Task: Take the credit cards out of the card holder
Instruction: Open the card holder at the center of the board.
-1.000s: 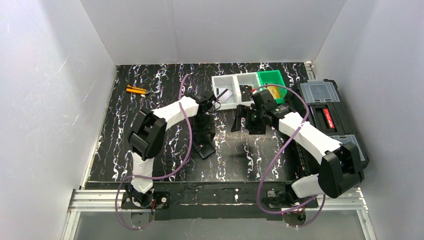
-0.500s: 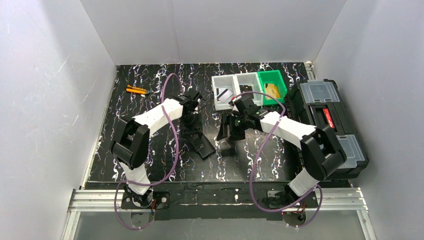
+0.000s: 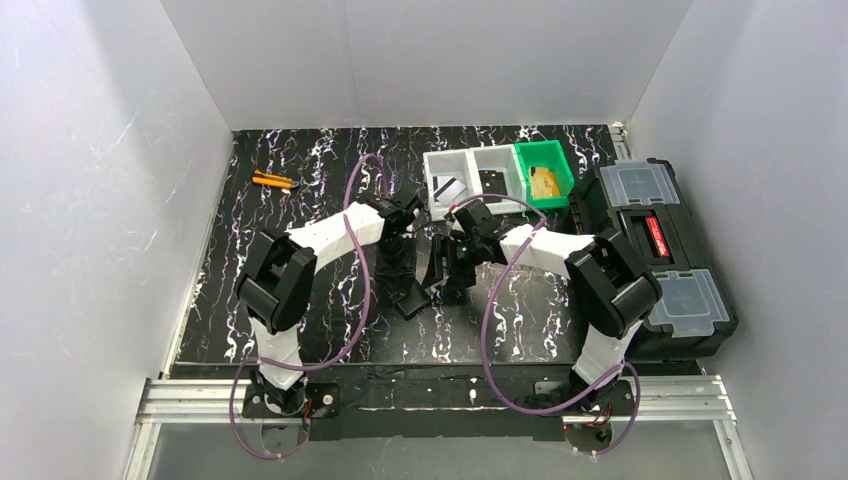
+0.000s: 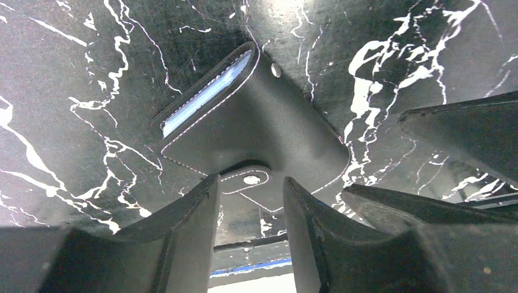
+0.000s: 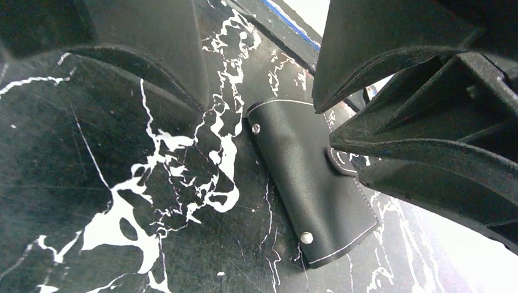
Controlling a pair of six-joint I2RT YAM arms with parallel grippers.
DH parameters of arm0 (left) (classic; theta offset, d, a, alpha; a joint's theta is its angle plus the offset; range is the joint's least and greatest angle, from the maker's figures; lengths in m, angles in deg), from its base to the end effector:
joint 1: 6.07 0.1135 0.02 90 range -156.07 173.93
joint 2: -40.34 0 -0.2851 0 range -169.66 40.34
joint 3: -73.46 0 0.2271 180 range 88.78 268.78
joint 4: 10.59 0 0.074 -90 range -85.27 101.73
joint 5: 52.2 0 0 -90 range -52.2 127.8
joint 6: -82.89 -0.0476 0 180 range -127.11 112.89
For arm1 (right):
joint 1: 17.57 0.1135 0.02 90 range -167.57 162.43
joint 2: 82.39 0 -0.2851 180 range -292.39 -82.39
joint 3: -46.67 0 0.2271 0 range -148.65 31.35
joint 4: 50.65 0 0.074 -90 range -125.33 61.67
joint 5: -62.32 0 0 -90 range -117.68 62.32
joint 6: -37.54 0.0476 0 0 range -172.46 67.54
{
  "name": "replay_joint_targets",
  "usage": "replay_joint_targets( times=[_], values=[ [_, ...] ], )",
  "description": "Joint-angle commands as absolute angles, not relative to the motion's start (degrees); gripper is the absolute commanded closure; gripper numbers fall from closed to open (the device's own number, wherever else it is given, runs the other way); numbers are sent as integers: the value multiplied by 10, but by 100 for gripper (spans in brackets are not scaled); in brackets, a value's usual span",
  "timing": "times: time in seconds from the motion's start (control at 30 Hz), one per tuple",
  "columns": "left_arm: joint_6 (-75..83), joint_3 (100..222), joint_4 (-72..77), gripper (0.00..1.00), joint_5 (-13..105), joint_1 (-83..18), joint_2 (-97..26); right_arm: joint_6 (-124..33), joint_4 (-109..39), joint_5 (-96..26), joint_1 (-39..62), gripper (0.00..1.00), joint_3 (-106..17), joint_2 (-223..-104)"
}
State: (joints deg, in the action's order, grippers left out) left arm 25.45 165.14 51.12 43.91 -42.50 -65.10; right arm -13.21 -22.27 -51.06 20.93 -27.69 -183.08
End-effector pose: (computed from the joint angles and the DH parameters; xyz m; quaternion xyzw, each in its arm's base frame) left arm 0.2761 -0.2101 0.2168 0.0402 0.9898 -0.1151 0.0741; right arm 0.2578 0.2292 0.1969 -0.0553 0.9336 0.3366 0.1099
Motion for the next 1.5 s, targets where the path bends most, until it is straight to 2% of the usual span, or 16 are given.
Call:
replay_joint_targets(
  times=[0.0,0.27,0.33,0.43,0.6,0.8,1.03,1.1,1.17,1.23,1.47],
  values=[
    [249,1665,520,60,401,-433,-662,-120,-260,-529,224,30,-276,-1852],
    [245,1649,522,63,348,-446,-693,-98,-260,-545,229,33,-282,-1871],
    [240,1644,522,74,336,-447,-695,-85,-254,-551,234,37,-283,-1877],
    [218,1660,508,100,358,-446,-671,-81,-213,-535,245,41,-308,-1895],
    [212,1656,483,100,404,-446,-644,-80,-199,-528,246,48,-318,-1904],
    [219,1638,449,100,453,-433,-612,-76,-170,-517,247,63,-332,-1918],
    [210,1616,435,100,487,-405,-584,-71,-132,-502,248,90,-355,-1936],
    [198,1619,451,99,476,-404,-586,-67,-126,-497,249,94,-357,-1938],
    [191,1614,460,86,473,-405,-585,-62,-126,-496,249,96,-355,-1937],
    [186,1606,464,78,467,-411,-584,-53,-131,-497,249,99,-350,-1934],
    [176,1592,470,66,422,-454,-579,-21,-168,-521,249,99,-325,-1927]
  ],
)
